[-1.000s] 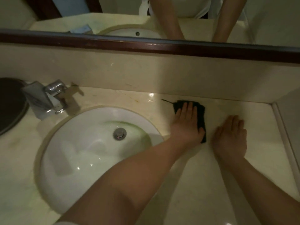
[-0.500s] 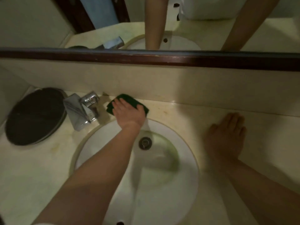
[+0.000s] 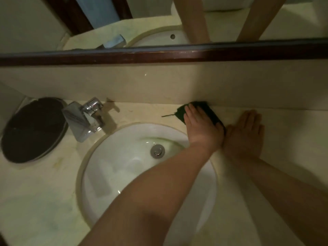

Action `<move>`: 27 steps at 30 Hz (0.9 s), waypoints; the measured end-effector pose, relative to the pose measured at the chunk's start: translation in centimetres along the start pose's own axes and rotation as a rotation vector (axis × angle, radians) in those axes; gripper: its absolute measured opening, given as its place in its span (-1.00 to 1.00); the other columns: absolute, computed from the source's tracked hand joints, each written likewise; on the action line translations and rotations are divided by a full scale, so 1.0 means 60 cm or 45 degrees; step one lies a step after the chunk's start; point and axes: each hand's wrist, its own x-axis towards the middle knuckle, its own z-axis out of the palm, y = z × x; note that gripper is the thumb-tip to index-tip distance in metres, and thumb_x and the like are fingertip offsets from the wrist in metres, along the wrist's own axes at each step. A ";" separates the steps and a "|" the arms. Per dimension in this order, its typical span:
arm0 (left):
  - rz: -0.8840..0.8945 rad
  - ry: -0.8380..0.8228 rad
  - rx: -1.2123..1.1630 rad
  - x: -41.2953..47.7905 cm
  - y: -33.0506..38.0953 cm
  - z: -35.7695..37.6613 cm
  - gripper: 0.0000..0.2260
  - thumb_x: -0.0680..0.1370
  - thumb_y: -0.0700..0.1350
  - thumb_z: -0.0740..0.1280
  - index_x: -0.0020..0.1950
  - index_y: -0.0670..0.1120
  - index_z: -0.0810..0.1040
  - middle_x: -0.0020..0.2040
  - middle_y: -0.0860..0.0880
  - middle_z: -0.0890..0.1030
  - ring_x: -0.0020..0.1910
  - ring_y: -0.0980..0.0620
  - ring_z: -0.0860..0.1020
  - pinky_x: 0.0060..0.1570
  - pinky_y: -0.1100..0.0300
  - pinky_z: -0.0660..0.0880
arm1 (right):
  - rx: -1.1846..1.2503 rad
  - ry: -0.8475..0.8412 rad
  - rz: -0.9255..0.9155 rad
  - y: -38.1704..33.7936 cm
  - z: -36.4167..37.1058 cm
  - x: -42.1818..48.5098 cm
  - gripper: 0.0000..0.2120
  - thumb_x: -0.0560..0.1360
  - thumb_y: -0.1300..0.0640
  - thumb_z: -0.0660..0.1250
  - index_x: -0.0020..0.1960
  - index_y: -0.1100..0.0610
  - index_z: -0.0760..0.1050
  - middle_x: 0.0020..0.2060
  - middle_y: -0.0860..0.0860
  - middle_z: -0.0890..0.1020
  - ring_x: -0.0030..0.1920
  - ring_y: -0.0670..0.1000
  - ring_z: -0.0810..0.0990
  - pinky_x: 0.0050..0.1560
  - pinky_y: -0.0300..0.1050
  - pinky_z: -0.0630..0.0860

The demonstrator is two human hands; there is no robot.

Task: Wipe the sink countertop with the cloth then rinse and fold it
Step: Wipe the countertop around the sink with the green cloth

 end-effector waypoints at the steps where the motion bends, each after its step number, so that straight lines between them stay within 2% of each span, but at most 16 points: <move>1: 0.030 0.001 0.019 -0.003 -0.024 -0.002 -0.24 0.55 0.19 0.01 0.55 -0.30 -0.10 0.56 -0.33 -0.08 0.54 -0.27 -0.12 0.50 -0.11 -0.14 | 0.012 -0.041 -0.052 0.003 -0.001 -0.002 -0.28 0.51 -0.07 -0.06 0.53 0.34 0.01 0.53 0.26 0.11 0.54 0.24 0.05 0.49 0.16 0.04; 2: 0.005 0.037 0.060 -0.003 -0.057 0.000 -0.24 0.54 0.19 0.00 0.55 -0.30 -0.07 0.56 -0.33 -0.04 0.54 -0.28 -0.08 0.51 -0.11 -0.11 | 0.021 -0.075 -0.134 0.014 0.001 -0.005 -0.28 0.50 -0.08 -0.08 0.54 0.32 0.00 0.54 0.25 0.09 0.55 0.22 0.03 0.49 0.13 0.04; 4: -0.186 0.136 0.142 0.008 -0.139 -0.004 -0.26 0.56 0.18 -0.02 0.54 -0.34 -0.03 0.54 -0.36 0.02 0.53 -0.30 -0.01 0.50 -0.11 -0.06 | 0.058 -0.074 -0.209 0.058 -0.014 -0.007 -0.29 0.49 -0.07 -0.12 0.53 0.31 0.05 0.53 0.26 0.13 0.54 0.23 0.07 0.48 0.12 0.09; 7: -0.531 0.132 0.133 0.040 -0.237 -0.027 -0.26 0.58 0.17 -0.03 0.53 -0.35 -0.07 0.55 -0.35 0.00 0.54 -0.29 -0.02 0.50 -0.09 -0.08 | 0.020 0.015 0.097 0.189 -0.052 -0.011 -0.37 0.53 0.01 -0.02 0.50 0.35 0.11 0.48 0.32 0.22 0.47 0.31 0.20 0.40 0.20 0.25; 9: -0.655 0.146 0.033 0.054 -0.244 -0.033 -0.27 0.57 0.14 -0.01 0.53 -0.35 -0.10 0.55 -0.34 -0.03 0.54 -0.29 -0.05 0.50 -0.10 -0.10 | -0.029 0.012 0.209 0.273 -0.073 -0.024 -0.34 0.51 -0.03 -0.01 0.49 0.35 0.12 0.47 0.32 0.23 0.46 0.32 0.22 0.40 0.22 0.28; 12: -0.678 0.138 0.008 0.059 -0.162 -0.021 -0.26 0.56 0.12 0.01 0.53 -0.37 -0.10 0.55 -0.35 -0.02 0.53 -0.30 -0.03 0.50 -0.15 -0.08 | -0.039 0.014 0.121 0.327 -0.082 -0.037 -0.34 0.52 -0.04 0.01 0.48 0.35 0.12 0.46 0.32 0.25 0.45 0.31 0.23 0.42 0.19 0.26; 15: -0.603 0.047 0.044 0.052 -0.028 -0.008 -0.26 0.55 0.14 -0.03 0.51 -0.39 -0.04 0.53 -0.38 0.03 0.51 -0.34 0.03 0.48 -0.20 -0.05 | 0.008 0.029 0.140 0.337 -0.078 -0.024 -0.38 0.56 0.01 0.06 0.52 0.29 0.05 0.50 0.25 0.19 0.47 0.26 0.19 0.47 0.11 0.18; 18: -0.480 -0.045 0.001 0.028 0.109 0.007 -0.25 0.54 0.16 -0.02 0.50 -0.41 -0.01 0.51 -0.42 0.04 0.50 -0.39 0.02 0.46 -0.24 -0.05 | -0.064 -0.007 0.137 0.348 -0.068 -0.032 -0.38 0.58 0.00 -0.05 0.54 0.31 0.00 0.53 0.24 0.12 0.53 0.20 0.08 0.51 0.07 0.09; 22: -0.245 -0.119 -0.009 -0.016 0.257 0.033 -0.21 0.55 0.21 0.03 0.50 -0.40 -0.03 0.51 -0.41 0.04 0.50 -0.39 -0.02 0.47 -0.24 -0.09 | -0.048 0.005 0.092 0.354 -0.065 -0.034 -0.40 0.57 0.05 -0.07 0.53 0.33 0.03 0.53 0.24 0.13 0.54 0.19 0.07 0.52 0.07 0.08; 24: -0.049 -0.120 -0.012 -0.041 0.320 0.047 -0.21 0.54 0.21 0.07 0.51 -0.38 -0.03 0.52 -0.39 0.06 0.51 -0.36 -0.01 0.47 -0.22 -0.11 | -0.010 -0.011 0.092 0.356 -0.067 -0.035 -0.39 0.56 0.04 -0.14 0.54 0.31 0.02 0.54 0.21 0.11 0.55 0.16 0.04 0.53 0.04 0.02; 27: 0.437 -0.119 0.023 -0.061 0.380 0.064 -0.27 0.56 0.15 0.05 0.54 -0.32 -0.05 0.53 -0.35 0.05 0.51 -0.33 -0.01 0.48 -0.17 -0.10 | 0.025 0.031 0.065 0.367 -0.069 -0.029 -0.37 0.54 0.02 -0.17 0.51 0.33 0.13 0.51 0.23 0.22 0.53 0.18 0.13 0.50 0.03 0.08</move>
